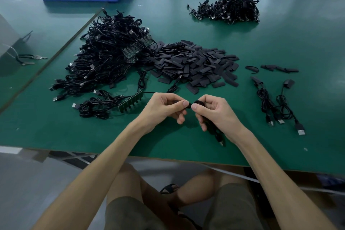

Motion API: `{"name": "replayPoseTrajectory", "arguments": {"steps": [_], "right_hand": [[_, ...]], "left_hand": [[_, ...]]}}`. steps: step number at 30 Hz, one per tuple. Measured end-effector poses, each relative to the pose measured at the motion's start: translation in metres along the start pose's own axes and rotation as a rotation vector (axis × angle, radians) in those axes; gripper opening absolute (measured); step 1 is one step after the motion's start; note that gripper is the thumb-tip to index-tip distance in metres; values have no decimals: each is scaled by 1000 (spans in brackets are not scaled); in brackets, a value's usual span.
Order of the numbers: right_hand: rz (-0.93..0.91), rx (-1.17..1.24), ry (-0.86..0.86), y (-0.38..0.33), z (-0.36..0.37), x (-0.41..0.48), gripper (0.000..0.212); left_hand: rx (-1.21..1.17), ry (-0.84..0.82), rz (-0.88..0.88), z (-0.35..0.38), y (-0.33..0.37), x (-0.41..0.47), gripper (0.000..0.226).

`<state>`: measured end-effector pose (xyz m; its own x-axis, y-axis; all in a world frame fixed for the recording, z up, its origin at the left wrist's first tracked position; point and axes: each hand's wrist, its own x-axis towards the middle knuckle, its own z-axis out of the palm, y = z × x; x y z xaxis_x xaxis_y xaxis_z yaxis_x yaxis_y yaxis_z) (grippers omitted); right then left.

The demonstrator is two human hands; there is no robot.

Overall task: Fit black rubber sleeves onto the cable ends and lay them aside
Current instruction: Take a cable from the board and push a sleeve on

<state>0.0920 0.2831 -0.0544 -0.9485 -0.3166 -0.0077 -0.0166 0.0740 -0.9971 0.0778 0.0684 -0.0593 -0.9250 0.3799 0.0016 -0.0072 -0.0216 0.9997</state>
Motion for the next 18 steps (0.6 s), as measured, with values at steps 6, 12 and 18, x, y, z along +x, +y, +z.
{"name": "replayPoseTrajectory", "arguments": {"steps": [6, 12, 18], "right_hand": [[6, -75, 39, 1, 2, 0, 18], [23, -86, 38, 3, 2, 0, 17], [30, -68, 22, 3, 2, 1, 18]], "left_hand": [[23, -1, -2, 2, -1, 1, 16], [47, -6, 8, 5, 0, 0, 12], [42, -10, -4, 6, 1, 0, 11]]}}
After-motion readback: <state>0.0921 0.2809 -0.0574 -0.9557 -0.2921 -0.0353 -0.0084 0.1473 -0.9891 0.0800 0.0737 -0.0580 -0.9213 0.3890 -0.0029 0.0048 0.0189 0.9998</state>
